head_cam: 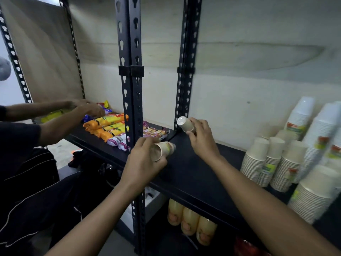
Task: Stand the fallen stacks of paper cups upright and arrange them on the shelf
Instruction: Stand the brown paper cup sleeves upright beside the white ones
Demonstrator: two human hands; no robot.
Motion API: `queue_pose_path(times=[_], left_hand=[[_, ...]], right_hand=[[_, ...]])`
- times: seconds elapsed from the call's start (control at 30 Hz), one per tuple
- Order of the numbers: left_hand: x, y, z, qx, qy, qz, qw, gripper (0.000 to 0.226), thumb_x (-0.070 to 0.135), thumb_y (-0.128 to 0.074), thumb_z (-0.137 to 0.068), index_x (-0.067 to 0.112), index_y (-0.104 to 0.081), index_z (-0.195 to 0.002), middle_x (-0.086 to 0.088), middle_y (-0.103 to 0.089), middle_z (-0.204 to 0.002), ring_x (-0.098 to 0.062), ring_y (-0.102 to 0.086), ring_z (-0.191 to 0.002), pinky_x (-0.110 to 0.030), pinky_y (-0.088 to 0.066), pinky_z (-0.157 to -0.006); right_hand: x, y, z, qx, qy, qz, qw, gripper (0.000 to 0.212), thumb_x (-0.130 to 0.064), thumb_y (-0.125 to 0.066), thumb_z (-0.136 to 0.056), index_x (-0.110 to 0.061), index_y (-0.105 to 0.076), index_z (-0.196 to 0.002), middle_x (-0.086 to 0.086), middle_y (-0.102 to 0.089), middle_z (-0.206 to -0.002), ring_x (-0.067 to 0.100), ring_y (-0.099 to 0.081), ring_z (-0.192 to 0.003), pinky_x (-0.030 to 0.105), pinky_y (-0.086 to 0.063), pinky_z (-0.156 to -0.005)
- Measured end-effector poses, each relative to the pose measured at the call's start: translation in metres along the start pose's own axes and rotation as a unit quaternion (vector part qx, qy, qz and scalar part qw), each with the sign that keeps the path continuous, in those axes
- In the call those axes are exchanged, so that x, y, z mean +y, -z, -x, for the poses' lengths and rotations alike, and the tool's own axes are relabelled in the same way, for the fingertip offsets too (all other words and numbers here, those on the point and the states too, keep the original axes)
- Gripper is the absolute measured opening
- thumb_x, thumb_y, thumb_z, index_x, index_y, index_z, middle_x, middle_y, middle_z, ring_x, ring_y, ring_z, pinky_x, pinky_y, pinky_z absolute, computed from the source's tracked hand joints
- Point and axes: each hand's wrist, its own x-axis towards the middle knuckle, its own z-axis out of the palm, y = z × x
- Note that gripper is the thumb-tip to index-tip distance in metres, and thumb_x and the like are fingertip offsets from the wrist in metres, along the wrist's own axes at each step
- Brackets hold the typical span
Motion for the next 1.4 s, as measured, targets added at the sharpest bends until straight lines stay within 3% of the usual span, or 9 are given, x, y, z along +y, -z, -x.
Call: queue_pose_path(times=[0.13,0.4,0.57,0.63,0.7,0.9,1.03,1.2,1.4], left_hand=[[0.016,0.018,-0.009,0.030,-0.021,0.074,0.997,0.045,0.029,-0.082,-0.073,0.028,-0.063,-0.113,0.010,-0.063,-0.106,-0.007,-0.062,-0.092,-0.025,-0.050,-0.077],[0.028,0.012,-0.017,-0.060,0.109,0.293,0.948,0.042,0.043,-0.082,-0.067,0.042,-0.070,-0.108,0.004,-0.073,-0.105,-0.013,-0.071,-0.091,-0.031,-0.057,-0.074],[0.028,0.007,-0.004,-0.135,0.258,0.502,0.814,0.023,-0.001,-0.066,-0.092,0.005,-0.068,-0.115,-0.020,-0.066,-0.125,-0.033,-0.071,-0.101,-0.034,-0.064,-0.069],[0.028,0.003,0.010,-0.165,0.296,0.539,0.771,0.026,-0.004,-0.062,-0.093,-0.006,-0.060,-0.119,-0.023,-0.066,-0.115,-0.027,-0.074,-0.084,-0.045,-0.063,-0.076],[0.028,-0.004,0.027,-0.175,0.325,0.576,0.729,0.027,-0.007,-0.060,-0.093,-0.004,-0.055,-0.119,-0.027,-0.061,-0.109,-0.025,-0.071,-0.073,-0.052,-0.063,-0.075],[0.043,-0.031,0.070,-0.210,0.325,0.669,0.635,0.025,-0.012,-0.056,-0.081,0.010,-0.053,-0.094,-0.026,-0.067,-0.110,-0.048,-0.067,-0.111,-0.069,-0.054,-0.086],[0.062,-0.038,0.082,-0.278,0.248,0.648,0.664,0.078,-0.003,-0.079,-0.061,0.011,-0.059,-0.135,-0.019,-0.068,-0.126,-0.025,-0.071,-0.106,-0.053,-0.050,-0.098],[0.084,-0.045,0.088,-0.277,0.180,0.653,0.681,0.053,-0.007,-0.061,-0.083,0.002,-0.061,-0.135,-0.021,-0.067,-0.129,-0.025,-0.066,-0.111,-0.032,-0.049,-0.099],[0.109,-0.058,0.091,-0.259,0.146,0.633,0.715,0.054,-0.007,-0.066,-0.085,0.005,-0.055,-0.137,-0.018,-0.066,-0.131,-0.033,-0.065,-0.121,-0.037,-0.057,-0.097]], right_hand=[[-0.024,0.055,0.021,0.031,0.005,-0.032,0.999,0.047,-0.028,-0.065,-0.097,-0.021,-0.050,-0.141,0.001,-0.048,-0.130,0.006,-0.051,-0.109,0.013,-0.036,-0.094],[-0.038,0.129,0.065,0.070,-0.046,-0.057,0.995,0.052,-0.050,-0.066,-0.090,-0.034,-0.050,-0.137,-0.011,-0.055,-0.125,0.004,-0.062,-0.106,0.033,-0.055,-0.092],[-0.037,0.154,0.101,0.077,-0.083,-0.031,0.993,0.052,-0.053,-0.068,-0.088,-0.033,-0.055,-0.135,-0.010,-0.060,-0.115,0.002,-0.066,-0.090,0.032,-0.057,-0.083],[-0.035,0.163,0.114,0.080,-0.097,-0.013,0.992,0.055,-0.058,-0.066,-0.085,-0.032,-0.056,-0.133,-0.010,-0.061,-0.116,0.003,-0.067,-0.089,0.031,-0.057,-0.083],[-0.033,0.169,0.124,0.086,-0.123,-0.006,0.989,0.057,-0.062,-0.065,-0.083,-0.032,-0.058,-0.131,-0.010,-0.063,-0.116,0.003,-0.067,-0.090,0.032,-0.057,-0.082],[-0.029,0.160,0.146,0.071,-0.177,-0.018,0.981,0.058,-0.070,-0.064,-0.078,-0.035,-0.059,-0.125,-0.010,-0.069,-0.111,0.007,-0.071,-0.091,0.042,-0.061,-0.077],[-0.025,0.151,0.155,0.069,-0.201,-0.045,0.976,0.055,-0.069,-0.066,-0.079,-0.034,-0.062,-0.122,-0.012,-0.071,-0.108,0.008,-0.070,-0.094,0.044,-0.062,-0.073],[-0.030,0.160,0.150,0.032,-0.213,-0.026,0.976,0.034,-0.033,-0.074,-0.086,-0.022,-0.067,-0.117,-0.006,-0.073,-0.100,0.010,-0.070,-0.090,0.042,-0.061,-0.077],[-0.023,0.157,0.149,0.030,-0.202,-0.023,0.979,0.069,-0.073,-0.065,-0.069,-0.027,-0.067,-0.121,-0.005,-0.073,-0.105,0.009,-0.070,-0.091,0.039,-0.060,-0.081]])
